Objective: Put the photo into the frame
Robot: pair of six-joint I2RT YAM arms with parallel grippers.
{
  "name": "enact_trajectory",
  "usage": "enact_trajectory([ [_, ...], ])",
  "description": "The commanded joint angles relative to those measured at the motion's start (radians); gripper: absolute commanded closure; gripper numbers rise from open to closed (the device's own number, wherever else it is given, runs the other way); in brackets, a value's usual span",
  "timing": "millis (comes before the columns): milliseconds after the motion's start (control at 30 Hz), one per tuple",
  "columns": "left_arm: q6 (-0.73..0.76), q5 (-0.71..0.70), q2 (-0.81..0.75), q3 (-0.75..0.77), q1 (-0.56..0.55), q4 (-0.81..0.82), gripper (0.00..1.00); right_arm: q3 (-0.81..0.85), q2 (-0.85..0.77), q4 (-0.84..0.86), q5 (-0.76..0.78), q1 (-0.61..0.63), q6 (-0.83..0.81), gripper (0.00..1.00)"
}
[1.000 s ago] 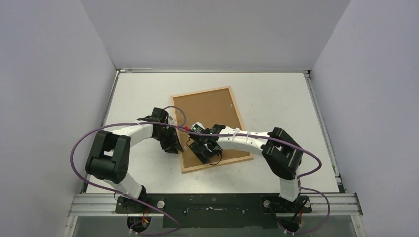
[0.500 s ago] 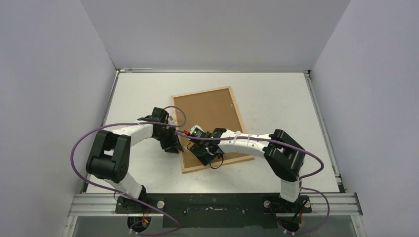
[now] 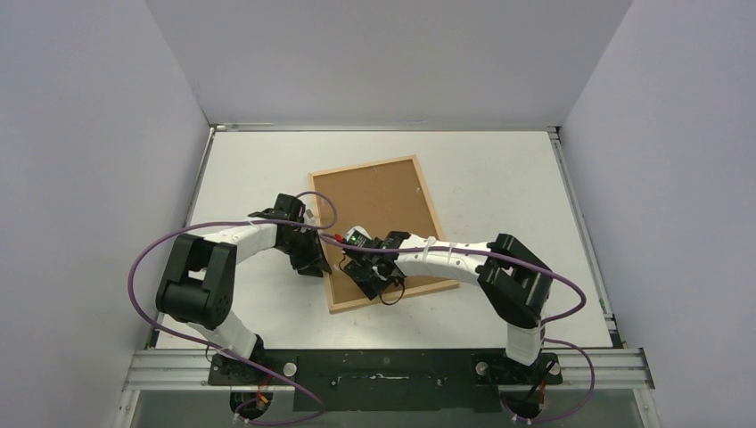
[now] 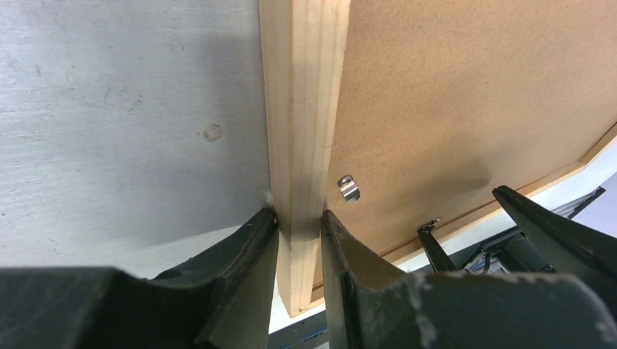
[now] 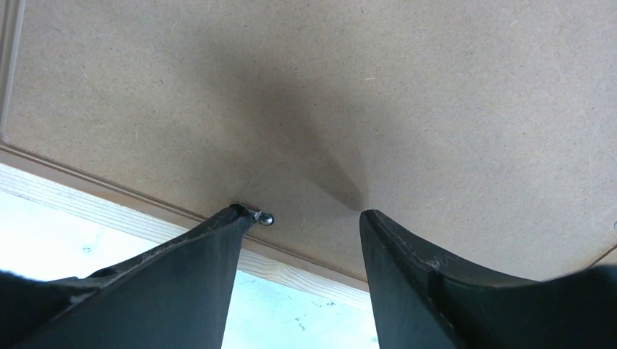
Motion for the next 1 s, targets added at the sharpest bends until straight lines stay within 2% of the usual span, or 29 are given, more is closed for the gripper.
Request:
enact_trajectory([
  [0, 0.034, -0.054, 0.028, 0.003, 0.004, 0.009, 0.73, -0.010, -0.081, 0.029, 0.027, -0.005, 0.058, 0.39],
  [600, 0.047, -0.037, 0.035, 0.001, 0.004, 0.010, 0.73, 0.009, -0.012, 0.042, 0.120, -0.006, 0.084, 0.43],
  [967, 0.047, -0.037, 0.054, 0.018, 0.006, 0.010, 0.73, -0.019, 0.020, 0.021, 0.028, 0.004, 0.032, 0.43],
])
